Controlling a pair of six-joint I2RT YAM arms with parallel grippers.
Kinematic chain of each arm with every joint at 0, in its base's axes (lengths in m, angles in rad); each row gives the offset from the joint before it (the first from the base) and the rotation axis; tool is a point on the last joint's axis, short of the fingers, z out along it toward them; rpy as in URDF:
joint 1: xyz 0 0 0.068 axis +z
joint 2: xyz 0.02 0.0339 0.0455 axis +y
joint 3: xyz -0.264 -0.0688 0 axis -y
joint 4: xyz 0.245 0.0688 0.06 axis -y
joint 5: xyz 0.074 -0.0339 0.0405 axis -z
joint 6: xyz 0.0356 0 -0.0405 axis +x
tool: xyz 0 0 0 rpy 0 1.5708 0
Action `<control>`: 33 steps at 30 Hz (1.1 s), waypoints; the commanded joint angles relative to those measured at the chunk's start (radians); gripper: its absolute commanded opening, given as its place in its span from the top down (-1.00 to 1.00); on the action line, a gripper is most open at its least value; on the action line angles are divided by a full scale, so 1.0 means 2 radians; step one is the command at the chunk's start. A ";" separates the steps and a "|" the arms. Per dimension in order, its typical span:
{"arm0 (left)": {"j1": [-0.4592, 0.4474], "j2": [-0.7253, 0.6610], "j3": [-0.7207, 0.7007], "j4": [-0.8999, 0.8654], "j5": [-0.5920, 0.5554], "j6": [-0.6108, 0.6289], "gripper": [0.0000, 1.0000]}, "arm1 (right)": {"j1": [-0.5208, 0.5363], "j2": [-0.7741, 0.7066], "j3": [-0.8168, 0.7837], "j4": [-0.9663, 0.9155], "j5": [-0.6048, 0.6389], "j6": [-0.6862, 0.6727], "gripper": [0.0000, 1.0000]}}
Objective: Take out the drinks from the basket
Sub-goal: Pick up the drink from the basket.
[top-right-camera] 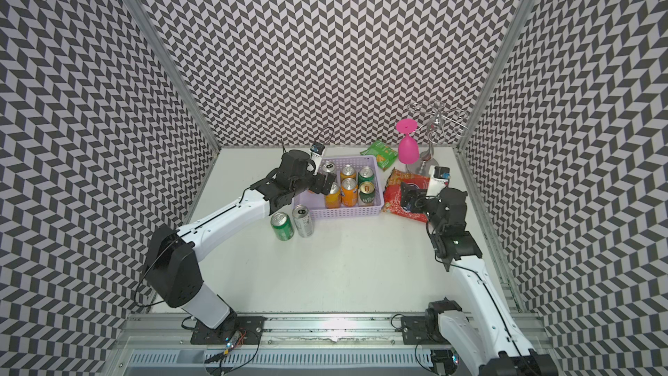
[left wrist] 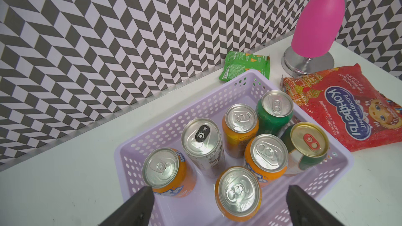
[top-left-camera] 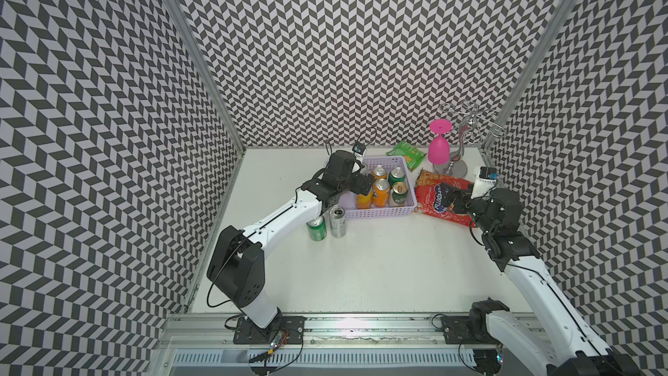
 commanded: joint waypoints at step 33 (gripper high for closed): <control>0.043 0.213 0.184 -0.057 0.084 0.016 -0.46 | -0.007 -0.002 0.003 0.019 -0.002 -0.004 -0.99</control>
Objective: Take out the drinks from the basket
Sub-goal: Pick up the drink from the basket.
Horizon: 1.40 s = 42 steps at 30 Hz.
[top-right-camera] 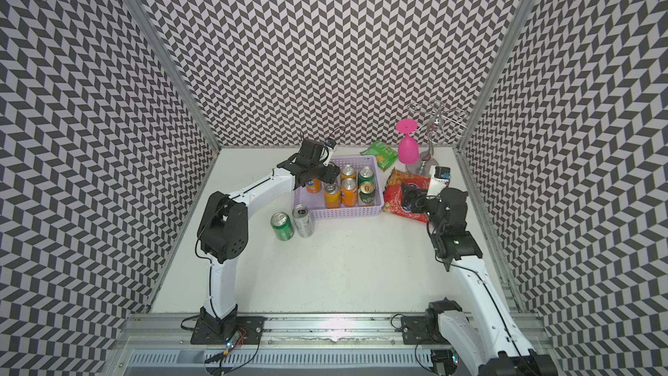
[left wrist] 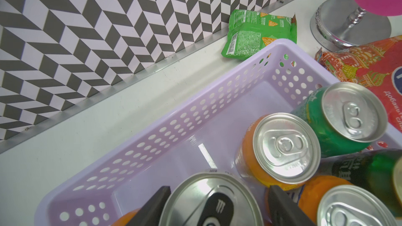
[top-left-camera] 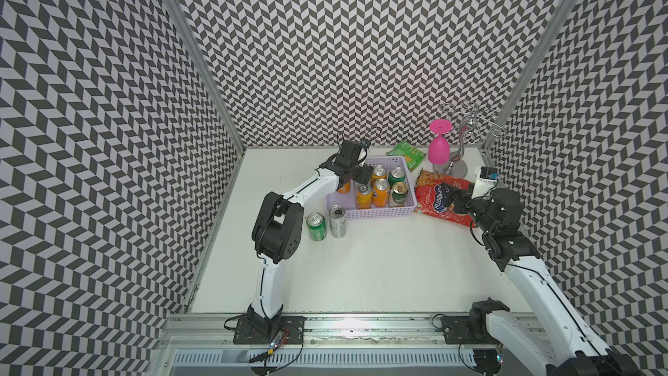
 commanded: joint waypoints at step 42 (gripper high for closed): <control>-0.024 -0.206 -0.069 0.002 -0.013 -0.010 0.31 | -0.006 -0.003 0.005 0.019 -0.004 -0.001 -0.99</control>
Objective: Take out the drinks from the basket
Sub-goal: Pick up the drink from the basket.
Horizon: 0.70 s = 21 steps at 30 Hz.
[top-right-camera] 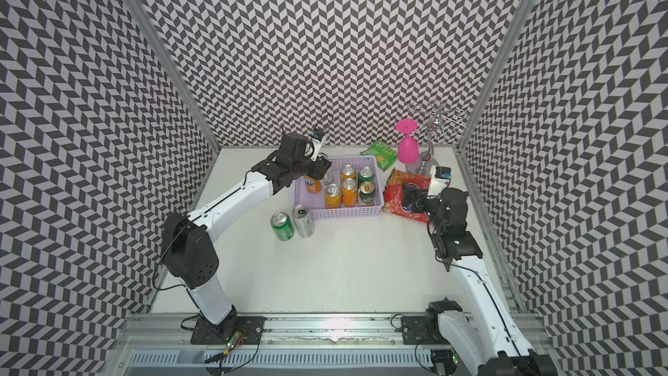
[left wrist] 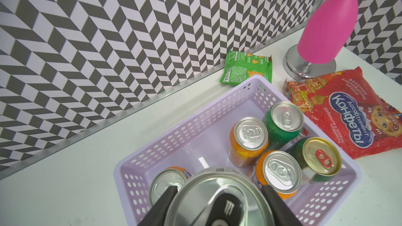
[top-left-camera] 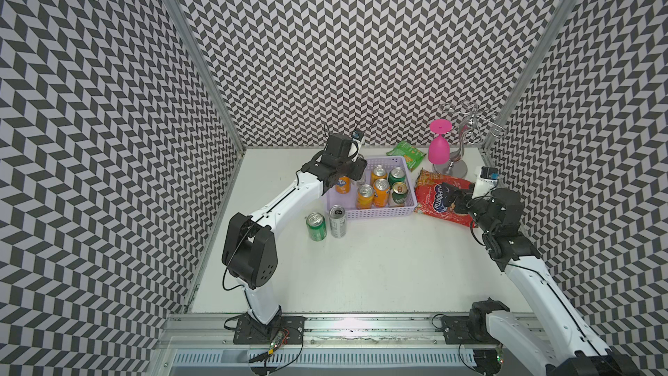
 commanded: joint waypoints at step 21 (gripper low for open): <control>-0.107 -0.200 -0.131 0.011 -0.043 -0.026 0.31 | -0.003 -0.003 0.005 0.020 -0.009 0.000 -0.99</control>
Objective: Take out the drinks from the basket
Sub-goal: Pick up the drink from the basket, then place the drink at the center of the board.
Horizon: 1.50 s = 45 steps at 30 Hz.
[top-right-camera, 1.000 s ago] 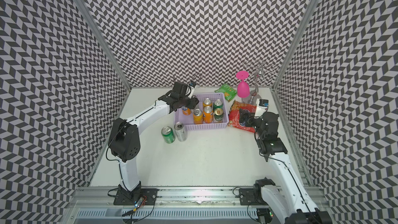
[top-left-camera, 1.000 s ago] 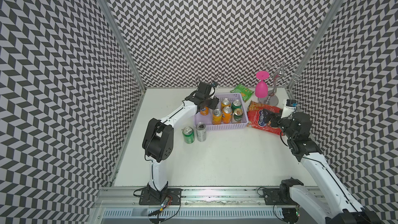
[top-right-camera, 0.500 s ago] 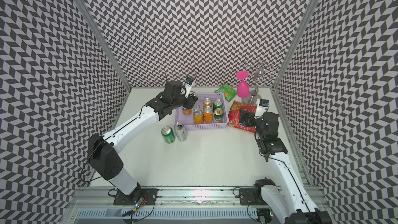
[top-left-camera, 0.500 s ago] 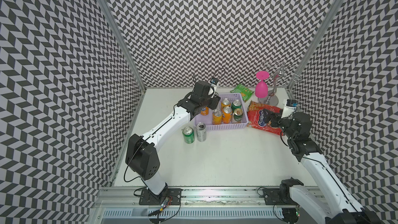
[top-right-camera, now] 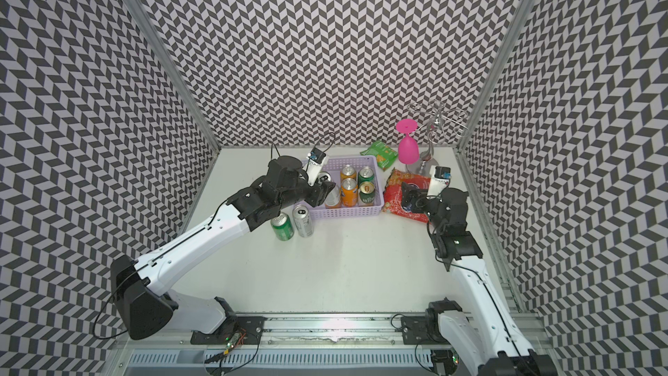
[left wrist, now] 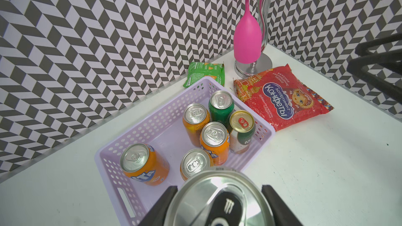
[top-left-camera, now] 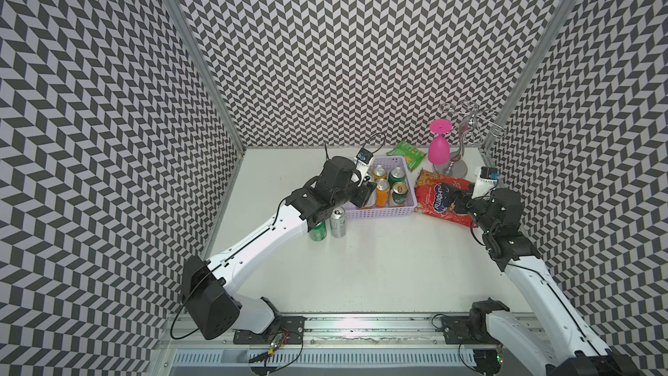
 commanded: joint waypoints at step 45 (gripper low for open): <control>-0.015 0.047 -0.133 0.121 -0.037 -0.025 0.23 | -0.002 0.005 0.006 0.019 -0.002 0.000 -0.99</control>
